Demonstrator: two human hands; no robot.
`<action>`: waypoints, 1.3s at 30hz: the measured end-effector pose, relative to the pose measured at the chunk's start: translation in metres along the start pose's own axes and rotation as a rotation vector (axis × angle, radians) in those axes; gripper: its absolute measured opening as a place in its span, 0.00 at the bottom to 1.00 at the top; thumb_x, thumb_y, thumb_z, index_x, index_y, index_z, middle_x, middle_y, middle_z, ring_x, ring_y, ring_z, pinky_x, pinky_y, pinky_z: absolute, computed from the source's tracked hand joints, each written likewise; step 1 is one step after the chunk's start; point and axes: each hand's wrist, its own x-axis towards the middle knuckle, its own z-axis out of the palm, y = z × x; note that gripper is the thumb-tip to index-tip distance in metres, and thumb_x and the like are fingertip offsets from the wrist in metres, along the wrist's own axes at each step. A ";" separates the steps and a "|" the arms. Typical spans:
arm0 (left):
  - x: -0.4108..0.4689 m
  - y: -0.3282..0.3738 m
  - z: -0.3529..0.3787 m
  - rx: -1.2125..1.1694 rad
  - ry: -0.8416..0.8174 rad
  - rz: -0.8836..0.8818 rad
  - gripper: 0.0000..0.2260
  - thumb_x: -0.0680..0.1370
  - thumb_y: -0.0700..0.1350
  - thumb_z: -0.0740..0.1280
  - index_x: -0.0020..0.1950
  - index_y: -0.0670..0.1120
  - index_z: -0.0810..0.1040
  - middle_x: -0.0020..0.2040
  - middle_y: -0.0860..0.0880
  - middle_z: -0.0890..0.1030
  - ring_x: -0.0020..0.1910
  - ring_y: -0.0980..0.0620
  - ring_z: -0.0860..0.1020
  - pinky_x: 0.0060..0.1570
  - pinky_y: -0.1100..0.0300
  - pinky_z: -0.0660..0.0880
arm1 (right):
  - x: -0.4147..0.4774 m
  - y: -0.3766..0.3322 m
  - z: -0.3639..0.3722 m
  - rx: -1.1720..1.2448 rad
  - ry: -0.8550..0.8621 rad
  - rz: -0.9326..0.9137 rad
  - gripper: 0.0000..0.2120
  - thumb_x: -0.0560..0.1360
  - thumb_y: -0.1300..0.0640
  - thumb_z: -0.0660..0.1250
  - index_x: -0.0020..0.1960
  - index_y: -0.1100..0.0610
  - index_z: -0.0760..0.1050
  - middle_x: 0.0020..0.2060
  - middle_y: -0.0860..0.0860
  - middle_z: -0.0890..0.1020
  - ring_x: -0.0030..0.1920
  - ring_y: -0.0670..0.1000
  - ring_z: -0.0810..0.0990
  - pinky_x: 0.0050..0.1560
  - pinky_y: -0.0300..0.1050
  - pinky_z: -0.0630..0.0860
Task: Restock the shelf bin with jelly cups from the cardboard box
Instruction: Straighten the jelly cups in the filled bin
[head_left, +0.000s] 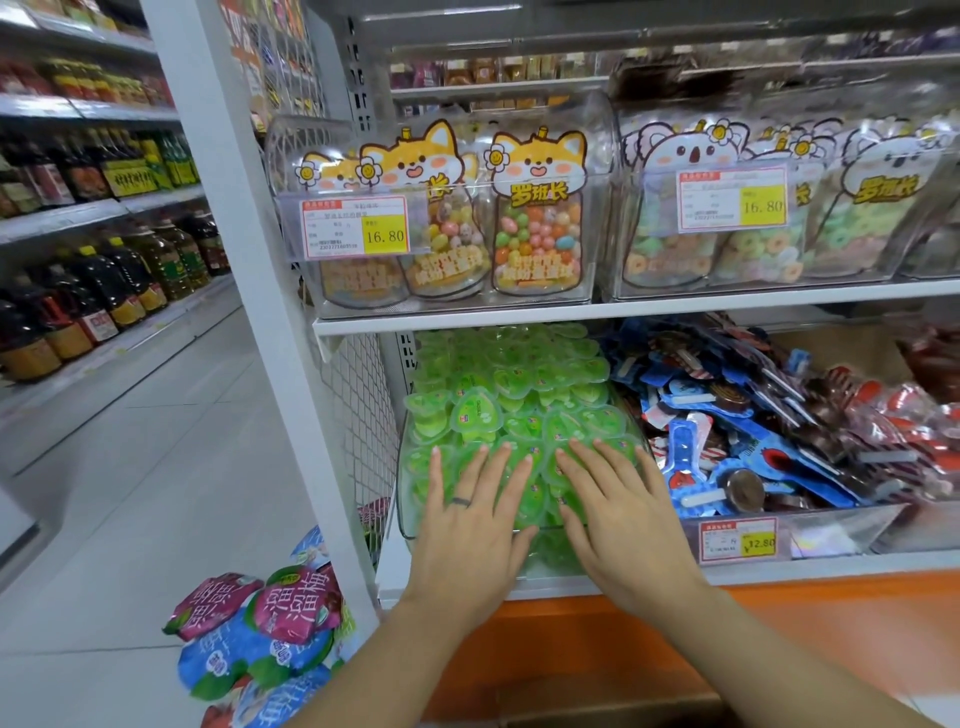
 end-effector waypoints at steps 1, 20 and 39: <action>0.000 0.001 0.000 0.001 -0.002 -0.004 0.28 0.75 0.59 0.54 0.72 0.48 0.66 0.68 0.45 0.73 0.66 0.46 0.73 0.66 0.36 0.56 | 0.000 0.000 0.000 -0.002 -0.005 0.000 0.23 0.74 0.48 0.54 0.65 0.56 0.74 0.62 0.52 0.78 0.63 0.55 0.75 0.66 0.57 0.59; 0.020 -0.008 0.000 -0.180 0.274 -0.009 0.15 0.67 0.42 0.77 0.52 0.50 0.83 0.50 0.53 0.82 0.46 0.54 0.82 0.67 0.41 0.59 | 0.003 0.002 -0.005 0.046 0.014 0.018 0.21 0.75 0.49 0.54 0.62 0.53 0.76 0.59 0.49 0.79 0.59 0.53 0.77 0.67 0.55 0.58; 0.010 -0.019 0.004 -0.219 0.241 0.112 0.26 0.74 0.67 0.58 0.59 0.50 0.78 0.57 0.53 0.79 0.54 0.55 0.79 0.70 0.42 0.57 | 0.003 0.007 0.001 0.090 0.001 -0.010 0.30 0.69 0.35 0.59 0.62 0.54 0.75 0.60 0.49 0.78 0.62 0.52 0.74 0.67 0.57 0.59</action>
